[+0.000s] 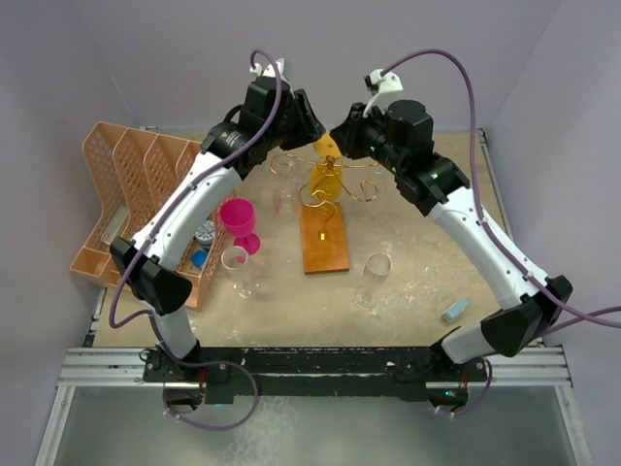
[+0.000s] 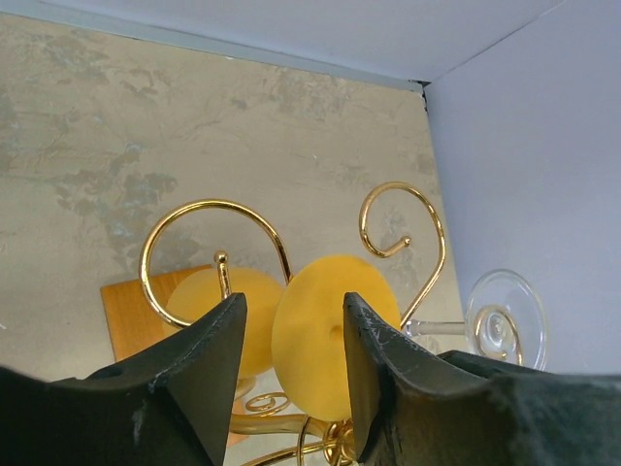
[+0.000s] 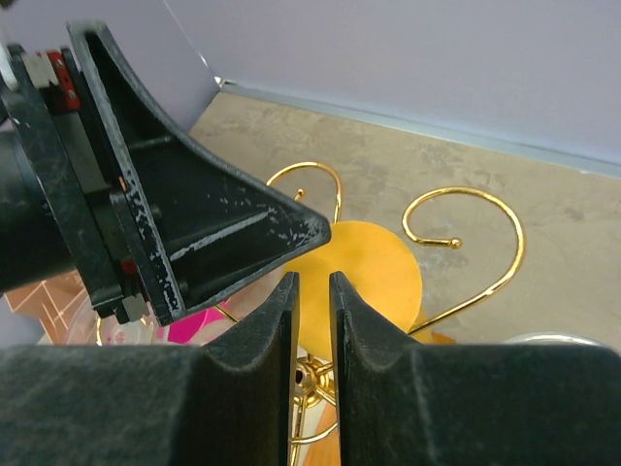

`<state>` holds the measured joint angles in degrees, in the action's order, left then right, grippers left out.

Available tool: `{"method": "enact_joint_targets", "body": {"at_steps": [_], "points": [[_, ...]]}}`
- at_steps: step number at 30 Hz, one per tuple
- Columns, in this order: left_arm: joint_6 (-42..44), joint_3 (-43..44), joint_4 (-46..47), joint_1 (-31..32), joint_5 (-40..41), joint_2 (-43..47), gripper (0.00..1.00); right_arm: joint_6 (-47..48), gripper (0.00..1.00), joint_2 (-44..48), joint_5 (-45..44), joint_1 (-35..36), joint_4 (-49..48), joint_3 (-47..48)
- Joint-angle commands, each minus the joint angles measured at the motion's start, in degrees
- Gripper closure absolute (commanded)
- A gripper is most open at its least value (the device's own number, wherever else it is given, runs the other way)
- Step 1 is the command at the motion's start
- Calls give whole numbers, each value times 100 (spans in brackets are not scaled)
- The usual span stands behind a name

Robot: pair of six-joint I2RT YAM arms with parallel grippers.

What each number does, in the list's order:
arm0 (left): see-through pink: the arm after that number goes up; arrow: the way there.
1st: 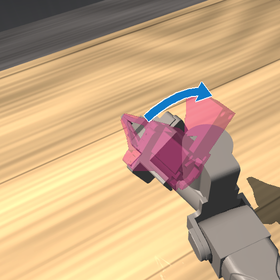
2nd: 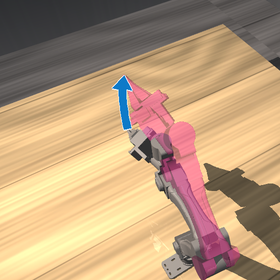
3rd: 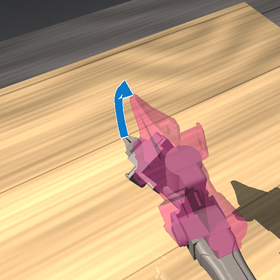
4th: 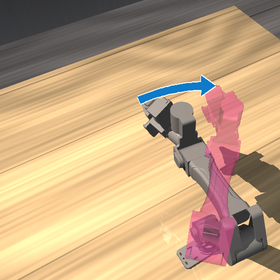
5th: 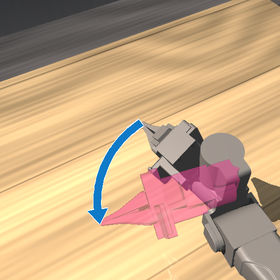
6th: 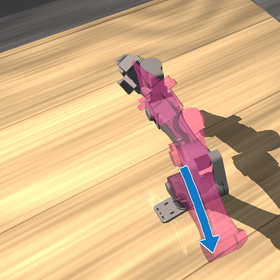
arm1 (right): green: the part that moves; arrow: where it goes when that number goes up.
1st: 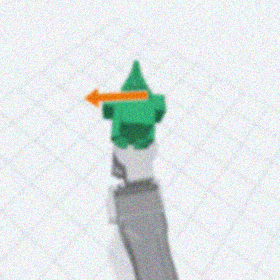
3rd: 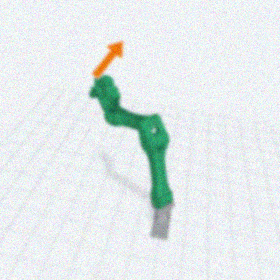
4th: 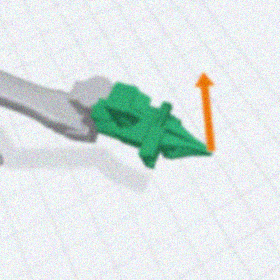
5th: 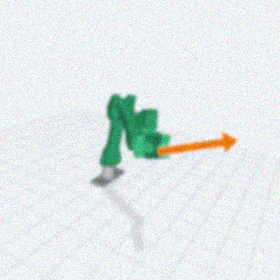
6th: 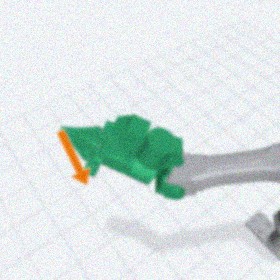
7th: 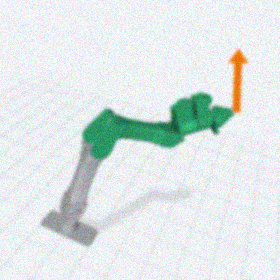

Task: Place the wine glass upside down on the wine glass rack

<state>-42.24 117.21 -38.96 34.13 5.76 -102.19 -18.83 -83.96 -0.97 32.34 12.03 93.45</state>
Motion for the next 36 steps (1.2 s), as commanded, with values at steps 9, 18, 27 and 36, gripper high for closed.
{"method": "enact_joint_targets", "body": {"at_steps": [9,18,27,36], "points": [[153,296,-81,-55,20,-99,59,16,87,-144,-384,106,-28,101],[112,271,-46,-108,-427,-167,60,-18,92,-212,-376,117,38,121],[49,128,-33,-119,-553,-88,65,-29,94,-397,-342,150,52,152],[-38,7,38,-126,-660,-7,70,-37,95,-467,-385,154,53,123]]}}
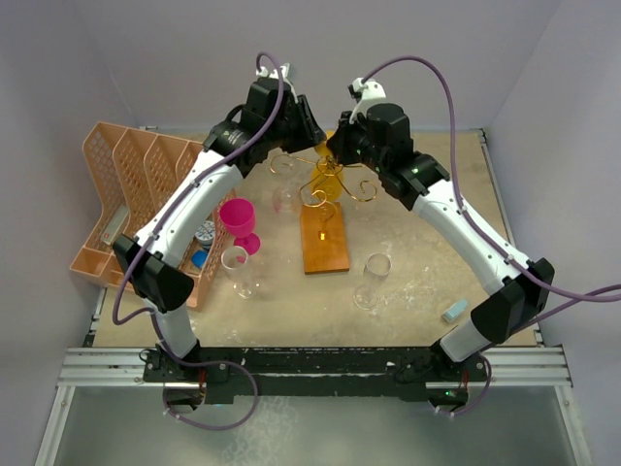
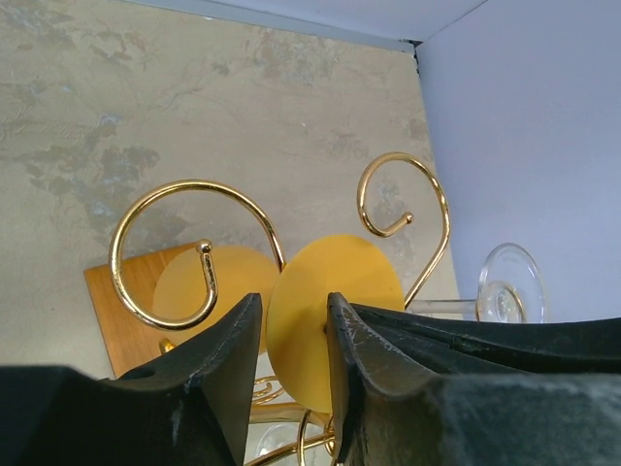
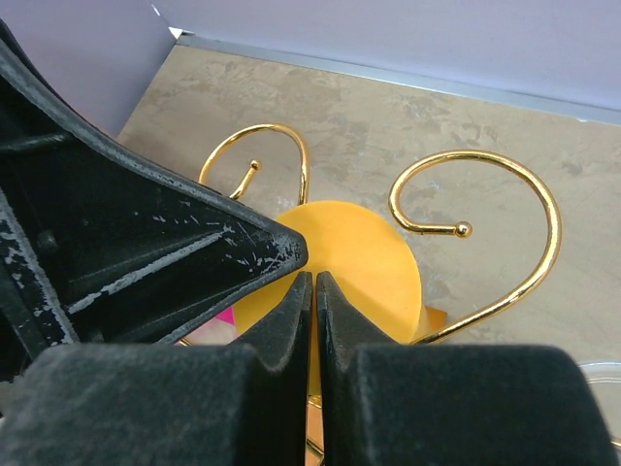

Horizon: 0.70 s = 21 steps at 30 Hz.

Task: Place the wine glass upside down on the wine glass rack

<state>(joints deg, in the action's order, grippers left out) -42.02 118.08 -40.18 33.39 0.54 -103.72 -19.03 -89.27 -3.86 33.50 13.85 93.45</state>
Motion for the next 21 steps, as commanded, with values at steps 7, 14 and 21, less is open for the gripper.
{"method": "enact_joint_targets", "body": {"at_steps": [7,14,21], "points": [[-279,-266,403,-110,-385,311,80,-86,96,116,-153,44,-146,155],[-644,-521,816,-157,-525,587,93,-176,98,223,-247,48,-204,174],[-939,-693,1121,-196,-712,641,100,-293,99,279,-397,51,-265,288]]}}
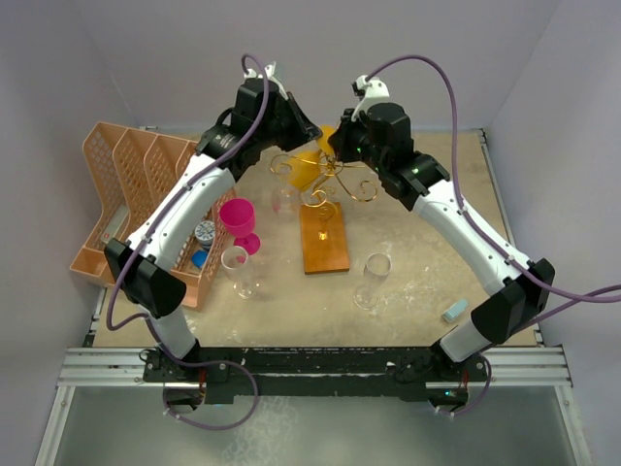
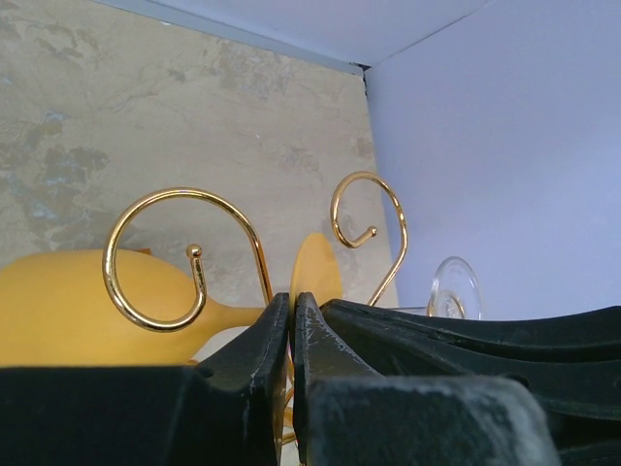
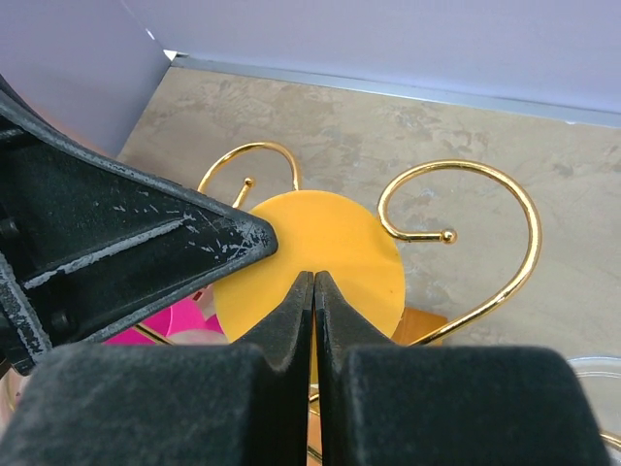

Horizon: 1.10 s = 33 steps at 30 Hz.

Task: Place the wine glass upside down on the wine glass rack

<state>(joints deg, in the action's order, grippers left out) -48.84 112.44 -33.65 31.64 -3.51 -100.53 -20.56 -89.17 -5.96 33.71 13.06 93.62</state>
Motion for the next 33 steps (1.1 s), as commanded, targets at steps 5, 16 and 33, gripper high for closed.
{"method": "enact_joint_targets", "body": {"at_steps": [5,16,33], "points": [[-640,-406,945,-35,-548,429,100,-343,98,505,-452,21,-458,407],[-938,-1015,1472,-35,-332,913,100,-714,86,940,-521,21,-1076,504],[-1130,-1013,1946,-37,-692,856,100,-970,86,1262,-499,26,-1271,138]]}}
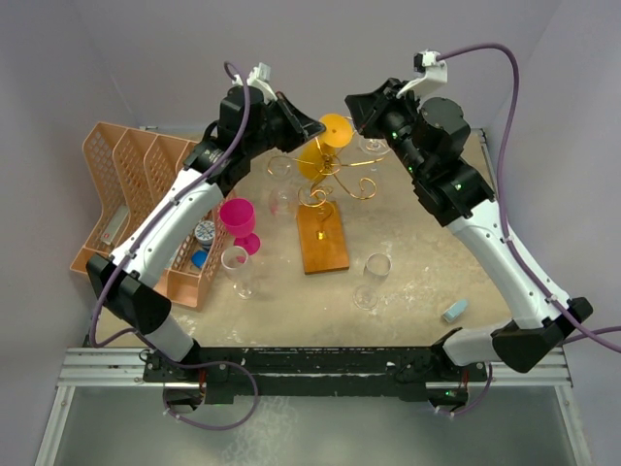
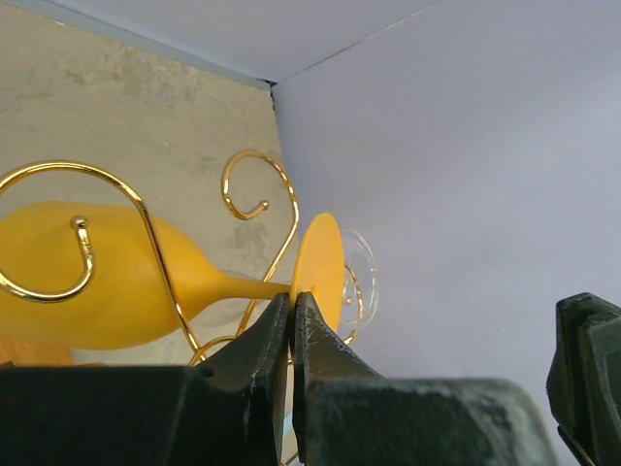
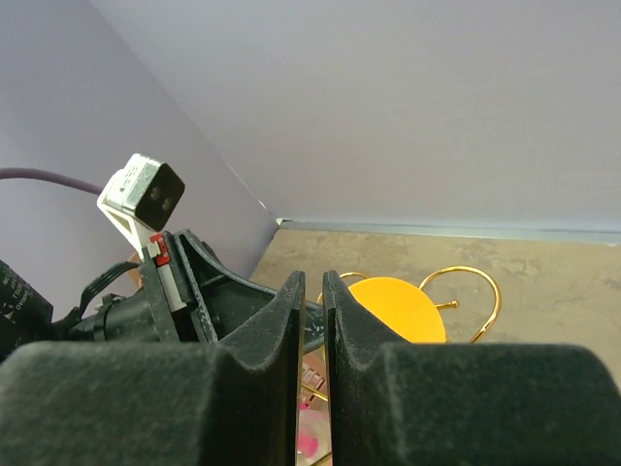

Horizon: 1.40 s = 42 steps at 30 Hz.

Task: Place the wine glass upside down on the wine glass rack

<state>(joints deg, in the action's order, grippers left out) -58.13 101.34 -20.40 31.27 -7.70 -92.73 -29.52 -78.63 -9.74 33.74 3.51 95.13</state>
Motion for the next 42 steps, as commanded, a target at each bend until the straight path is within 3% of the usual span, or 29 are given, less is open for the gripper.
{"method": "enact_joint_targets", "body": {"at_steps": [1,18,33,42], "points": [[-233,125,658,1,-341,1,100,-91,86,242,-124,24,-328,-35],[-423,1026,925,59,-485,-952,100,-181,86,510,-240,19,-381,-283],[-320,1866,590,19,111,-1560,100,-208,86,852,-242,19,-413,-529],[-113,1391,403,-194,424,-1125,100,-306,65,1670,-222,19,-184,-1262]]}}
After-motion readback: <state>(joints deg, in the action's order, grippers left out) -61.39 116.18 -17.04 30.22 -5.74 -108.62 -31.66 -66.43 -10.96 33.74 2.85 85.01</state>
